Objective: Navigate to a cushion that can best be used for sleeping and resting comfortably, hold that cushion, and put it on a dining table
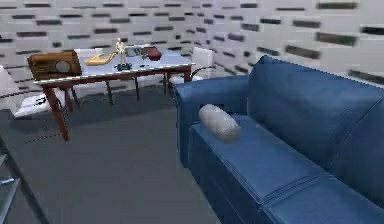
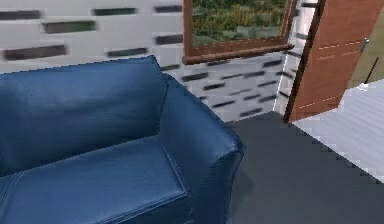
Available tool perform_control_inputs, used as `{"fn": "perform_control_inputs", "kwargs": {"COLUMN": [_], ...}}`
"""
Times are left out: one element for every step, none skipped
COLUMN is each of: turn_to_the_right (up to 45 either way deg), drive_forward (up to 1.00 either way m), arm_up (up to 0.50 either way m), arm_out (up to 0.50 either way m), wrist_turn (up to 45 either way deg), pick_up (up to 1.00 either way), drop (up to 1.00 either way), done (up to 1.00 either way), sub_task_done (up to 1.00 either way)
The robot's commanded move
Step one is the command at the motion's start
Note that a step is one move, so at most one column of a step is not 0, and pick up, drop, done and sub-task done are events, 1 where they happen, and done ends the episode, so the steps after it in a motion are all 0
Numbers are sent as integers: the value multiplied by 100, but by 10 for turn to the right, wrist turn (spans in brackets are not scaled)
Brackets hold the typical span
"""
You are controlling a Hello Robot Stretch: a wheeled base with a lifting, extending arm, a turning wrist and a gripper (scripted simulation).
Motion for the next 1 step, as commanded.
{"fn": "perform_control_inputs", "kwargs": {"turn_to_the_right": [-450], "drive_forward": [0], "arm_up": [0], "arm_out": [0], "wrist_turn": [0], "pick_up": [0], "drop": [0], "done": [0], "sub_task_done": [0]}}
